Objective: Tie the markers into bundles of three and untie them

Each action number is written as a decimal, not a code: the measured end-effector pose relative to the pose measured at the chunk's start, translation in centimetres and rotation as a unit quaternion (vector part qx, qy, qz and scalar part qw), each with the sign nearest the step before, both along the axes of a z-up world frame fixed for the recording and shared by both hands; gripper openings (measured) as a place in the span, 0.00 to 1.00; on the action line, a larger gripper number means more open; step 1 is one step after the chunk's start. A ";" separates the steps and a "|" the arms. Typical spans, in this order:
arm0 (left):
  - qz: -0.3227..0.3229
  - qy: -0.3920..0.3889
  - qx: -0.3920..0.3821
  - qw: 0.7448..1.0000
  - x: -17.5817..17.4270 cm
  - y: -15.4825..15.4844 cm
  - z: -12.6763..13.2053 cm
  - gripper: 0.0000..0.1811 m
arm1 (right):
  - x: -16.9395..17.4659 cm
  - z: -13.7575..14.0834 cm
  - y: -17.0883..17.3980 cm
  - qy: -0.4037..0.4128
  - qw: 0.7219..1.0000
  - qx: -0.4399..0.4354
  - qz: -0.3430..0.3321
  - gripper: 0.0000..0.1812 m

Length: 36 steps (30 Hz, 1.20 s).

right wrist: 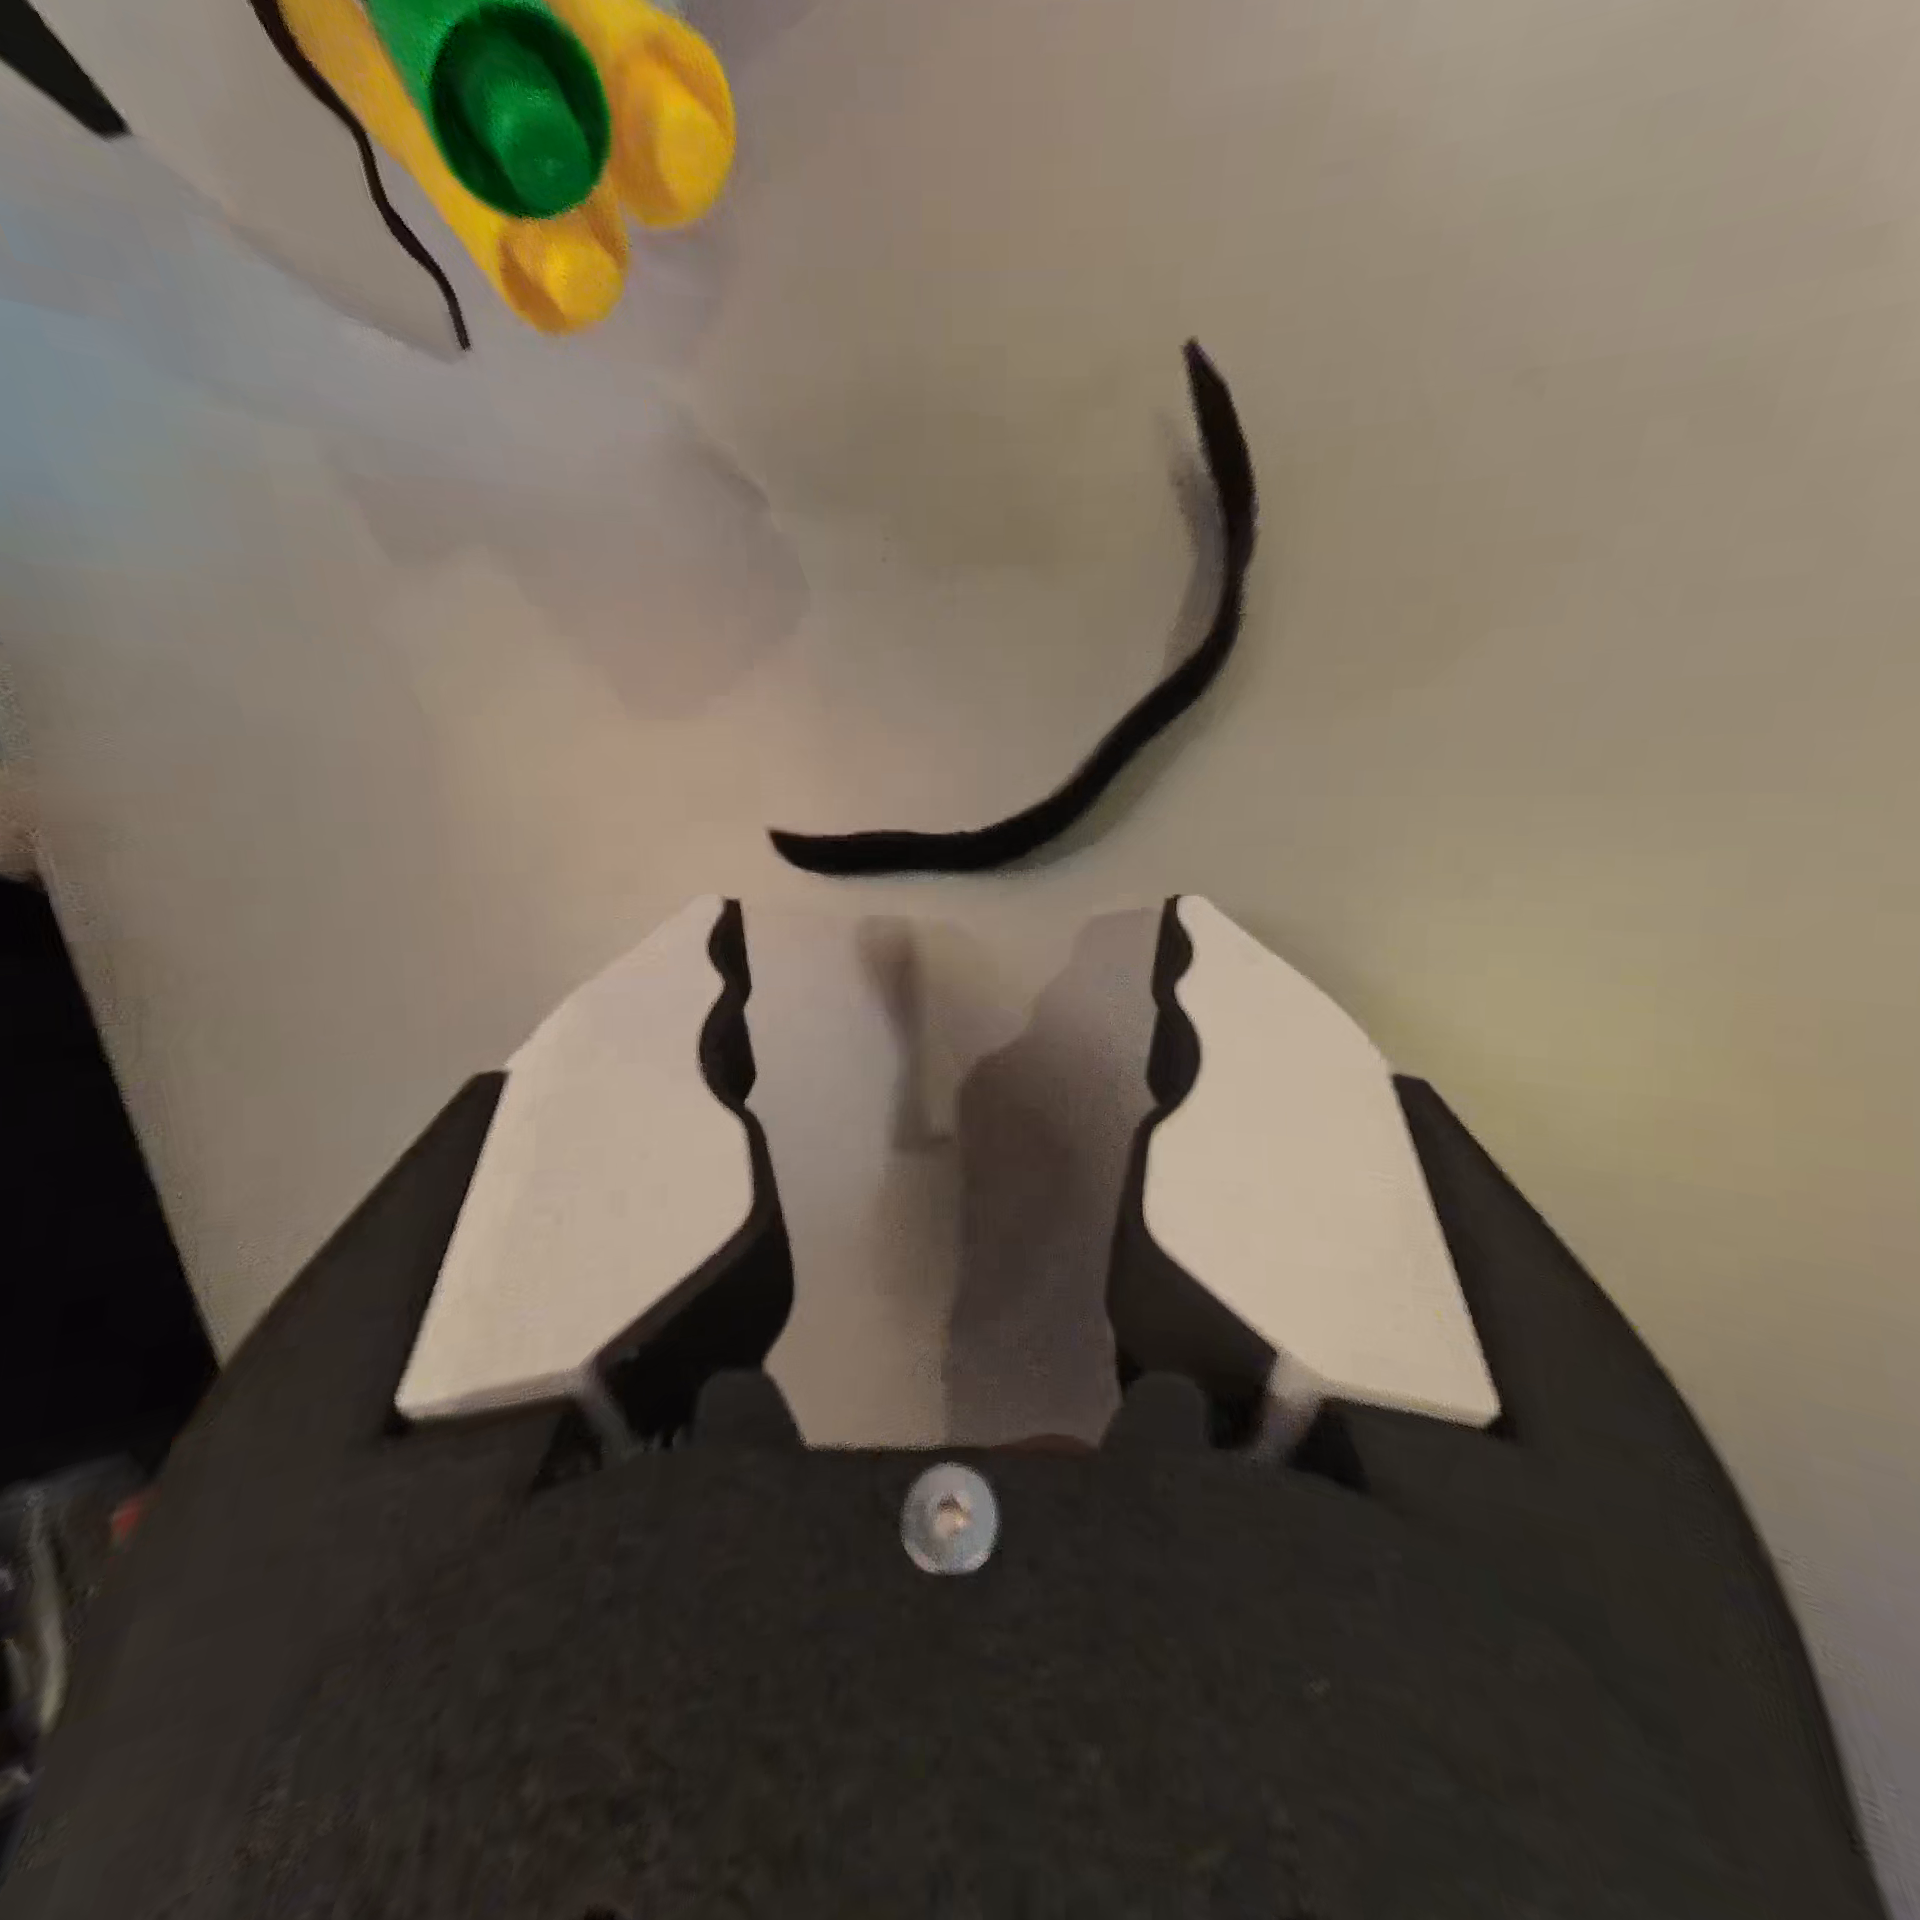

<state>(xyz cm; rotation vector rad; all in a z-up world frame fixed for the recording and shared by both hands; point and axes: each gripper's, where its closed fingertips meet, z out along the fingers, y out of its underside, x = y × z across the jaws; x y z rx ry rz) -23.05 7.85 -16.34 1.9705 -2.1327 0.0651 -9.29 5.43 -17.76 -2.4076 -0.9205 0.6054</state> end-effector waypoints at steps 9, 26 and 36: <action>0.025 0.005 -0.002 1.000 -0.6 1.0 -0.7 0.23 | -1.4 -1.3 1.2 -0.023 0.994 0.035 -0.103 0.24; -0.016 -0.004 -0.006 1.000 4.1 -0.4 0.1 0.23 | 2.6 3.7 4.0 -0.126 0.950 0.228 -0.175 0.01; -0.011 -0.001 -0.007 1.000 5.5 0.0 -0.7 0.22 | -0.3 7.9 3.1 -0.211 0.906 0.342 -0.130 0.01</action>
